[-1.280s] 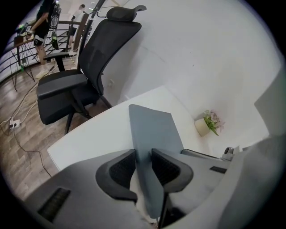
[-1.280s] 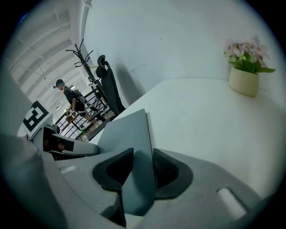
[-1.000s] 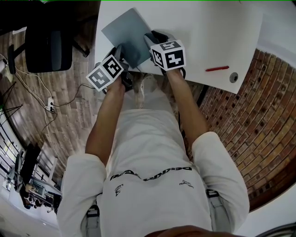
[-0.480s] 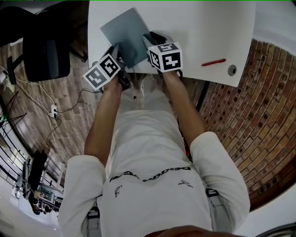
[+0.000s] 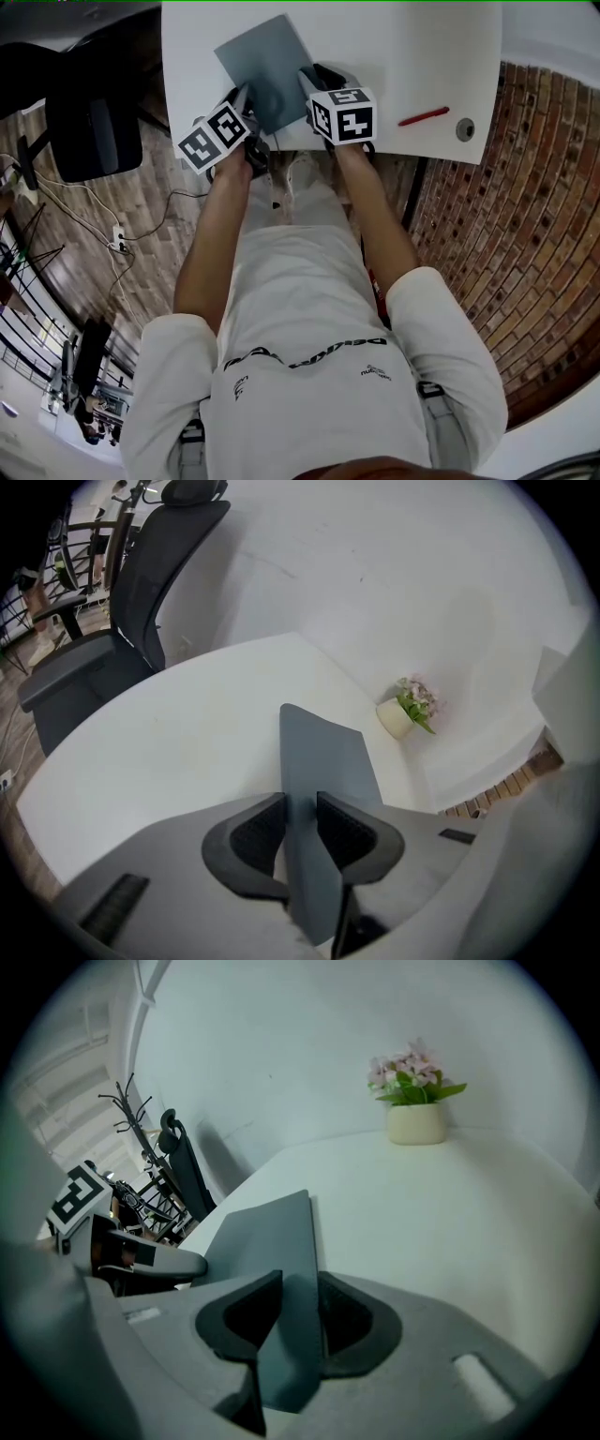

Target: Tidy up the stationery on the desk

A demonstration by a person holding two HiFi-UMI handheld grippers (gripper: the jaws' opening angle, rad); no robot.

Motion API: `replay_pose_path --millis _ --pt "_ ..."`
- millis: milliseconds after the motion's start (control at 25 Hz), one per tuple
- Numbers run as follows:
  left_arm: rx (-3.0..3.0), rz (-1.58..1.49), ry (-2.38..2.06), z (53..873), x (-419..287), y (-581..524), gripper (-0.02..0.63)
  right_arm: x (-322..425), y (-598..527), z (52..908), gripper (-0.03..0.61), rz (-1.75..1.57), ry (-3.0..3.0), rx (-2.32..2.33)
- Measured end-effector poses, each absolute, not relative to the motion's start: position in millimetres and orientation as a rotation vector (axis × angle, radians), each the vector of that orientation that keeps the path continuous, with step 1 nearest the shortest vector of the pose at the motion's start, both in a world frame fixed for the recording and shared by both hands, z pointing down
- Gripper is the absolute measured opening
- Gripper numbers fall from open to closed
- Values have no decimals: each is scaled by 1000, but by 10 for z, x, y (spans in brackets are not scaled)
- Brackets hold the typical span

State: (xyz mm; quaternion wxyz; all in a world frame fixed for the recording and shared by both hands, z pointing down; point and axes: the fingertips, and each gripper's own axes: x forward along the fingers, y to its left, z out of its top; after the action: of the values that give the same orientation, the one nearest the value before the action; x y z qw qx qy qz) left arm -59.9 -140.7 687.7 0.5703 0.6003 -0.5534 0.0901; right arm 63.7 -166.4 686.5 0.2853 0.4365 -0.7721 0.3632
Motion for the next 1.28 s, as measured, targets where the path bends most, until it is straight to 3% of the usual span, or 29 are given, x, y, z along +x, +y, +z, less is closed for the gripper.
replay_pose_path --millis 1280 --pt "1605 329 -1158 6879 248 -1987 103 1489 -1730 6868 118 1103 -2030 1342"
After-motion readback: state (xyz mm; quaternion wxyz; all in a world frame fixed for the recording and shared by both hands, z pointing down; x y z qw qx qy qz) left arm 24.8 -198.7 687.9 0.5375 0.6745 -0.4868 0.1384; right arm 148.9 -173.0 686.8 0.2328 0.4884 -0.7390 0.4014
